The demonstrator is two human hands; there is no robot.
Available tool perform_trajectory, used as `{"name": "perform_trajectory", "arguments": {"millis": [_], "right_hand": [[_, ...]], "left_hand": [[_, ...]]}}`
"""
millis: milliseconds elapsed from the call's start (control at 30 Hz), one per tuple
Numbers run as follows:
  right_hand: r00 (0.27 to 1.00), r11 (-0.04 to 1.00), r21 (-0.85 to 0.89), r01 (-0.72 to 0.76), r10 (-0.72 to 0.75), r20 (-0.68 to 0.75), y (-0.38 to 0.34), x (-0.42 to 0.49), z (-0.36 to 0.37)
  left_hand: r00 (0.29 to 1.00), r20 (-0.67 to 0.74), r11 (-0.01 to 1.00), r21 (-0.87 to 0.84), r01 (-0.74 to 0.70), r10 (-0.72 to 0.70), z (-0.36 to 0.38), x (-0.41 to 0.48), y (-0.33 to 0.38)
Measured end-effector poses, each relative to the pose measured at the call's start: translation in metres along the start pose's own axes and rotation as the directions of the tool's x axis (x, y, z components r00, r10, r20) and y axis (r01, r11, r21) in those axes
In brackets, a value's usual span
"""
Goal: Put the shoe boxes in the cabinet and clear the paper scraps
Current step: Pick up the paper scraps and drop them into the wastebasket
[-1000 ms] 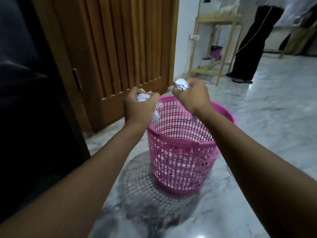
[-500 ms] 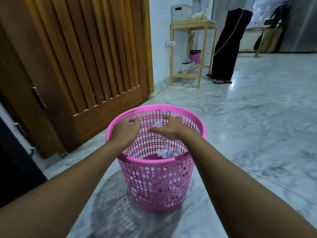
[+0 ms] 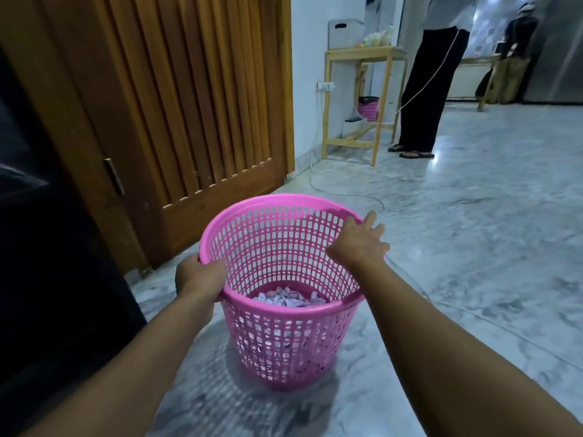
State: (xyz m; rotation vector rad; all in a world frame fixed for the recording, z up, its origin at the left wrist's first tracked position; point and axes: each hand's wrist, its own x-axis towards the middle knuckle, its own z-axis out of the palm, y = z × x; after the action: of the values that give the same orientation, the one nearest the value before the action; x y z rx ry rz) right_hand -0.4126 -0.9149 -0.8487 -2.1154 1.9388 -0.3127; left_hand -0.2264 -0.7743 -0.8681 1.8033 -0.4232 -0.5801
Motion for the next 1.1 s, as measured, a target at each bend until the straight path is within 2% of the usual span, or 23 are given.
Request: {"name": "perform_trajectory", "arguments": {"millis": [133,200,300,400,533,767,967,1100], "right_hand": [[0.997,0.983,0.167,0.075,-0.074,-0.012,-0.023,-0.030,0.000],[0.993,0.967,0.225,0.119,-0.119,-0.016,-0.039,-0.054,0.005],[0.982,0.960,0.219,0.173,-0.185,0.036,-0.066,-0.096,0.023],[0.967,0.952,0.191,0.238,-0.250,0.045,-0.099,-0.128,0.041],[0.930,0.910,0.279,0.308,-0.349,0.111,-0.138,-0.157,0.057],[0.867,0.814,0.432,0.388,-0.482,0.130,-0.170,-0.191,0.080],[0.860,0.741,0.566,0.361,-0.499,0.106,-0.172,-0.203,0.080],[0.861,0.770,0.545,0.330,-0.483,0.161,-0.176,-0.211,0.076]], "left_hand": [[0.994,-0.100,0.999,0.026,-0.037,0.039,-0.076,-0.034,-0.006],[0.984,-0.179,0.999,0.043,-0.004,0.012,-0.114,-0.053,-0.015],[0.950,-0.308,0.995,0.075,0.069,-0.043,-0.167,-0.076,-0.038],[0.909,-0.408,0.994,0.034,0.108,-0.085,-0.212,-0.092,-0.061],[0.853,-0.508,0.993,-0.035,0.116,-0.117,-0.258,-0.098,-0.082],[0.815,-0.572,0.996,-0.066,0.062,-0.089,-0.289,-0.107,-0.103],[0.764,-0.643,0.997,-0.076,0.013,-0.059,-0.293,-0.100,-0.102],[0.723,-0.690,0.999,0.034,0.003,0.021,-0.296,-0.095,-0.097]]}}
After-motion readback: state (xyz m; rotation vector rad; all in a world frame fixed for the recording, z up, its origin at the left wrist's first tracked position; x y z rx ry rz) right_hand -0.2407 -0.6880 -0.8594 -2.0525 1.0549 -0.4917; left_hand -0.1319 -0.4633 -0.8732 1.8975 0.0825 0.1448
